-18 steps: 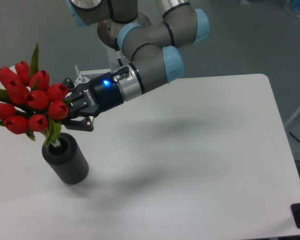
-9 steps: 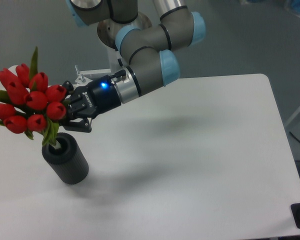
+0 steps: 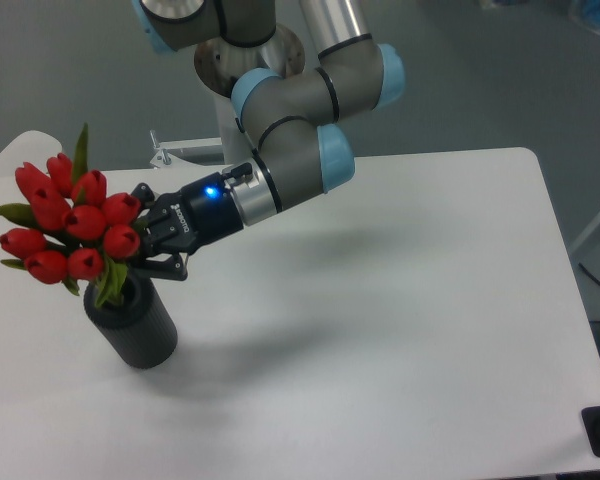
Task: Insert the flowers into the vase
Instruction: 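Lower the tulip stems into the vase opening, then open the gripper to release the tulips in the vase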
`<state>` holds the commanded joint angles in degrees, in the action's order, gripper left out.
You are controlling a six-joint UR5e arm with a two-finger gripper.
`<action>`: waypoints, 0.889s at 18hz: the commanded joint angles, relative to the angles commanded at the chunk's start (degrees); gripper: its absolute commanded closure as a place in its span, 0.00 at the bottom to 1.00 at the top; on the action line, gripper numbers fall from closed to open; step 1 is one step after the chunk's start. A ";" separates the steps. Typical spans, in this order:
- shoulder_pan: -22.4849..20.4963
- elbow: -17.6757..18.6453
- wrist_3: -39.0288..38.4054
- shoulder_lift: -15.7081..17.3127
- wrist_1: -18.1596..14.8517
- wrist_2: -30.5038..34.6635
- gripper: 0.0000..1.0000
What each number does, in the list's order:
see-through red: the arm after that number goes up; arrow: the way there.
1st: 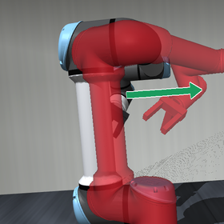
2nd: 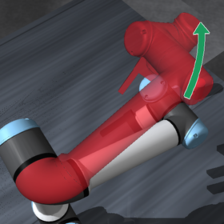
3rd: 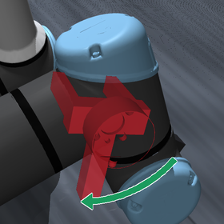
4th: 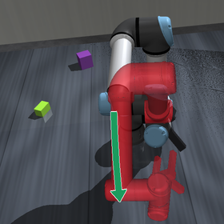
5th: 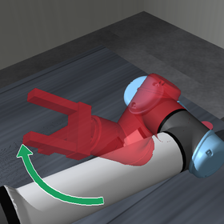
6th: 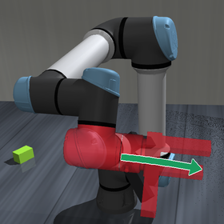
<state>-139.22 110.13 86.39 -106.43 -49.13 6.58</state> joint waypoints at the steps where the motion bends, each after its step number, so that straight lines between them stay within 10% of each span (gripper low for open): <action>1: 0.00 0.26 0.00 -0.26 0.00 0.27 0.67; 11: 0.35 1.58 0.09 -0.53 -0.09 3.79 0.21; 13: 0.26 2.11 0.09 -0.35 -0.09 3.96 0.00; 16: -0.35 3.95 0.09 0.61 -0.09 4.84 0.00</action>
<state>-139.57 114.07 86.48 -105.82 -49.22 11.43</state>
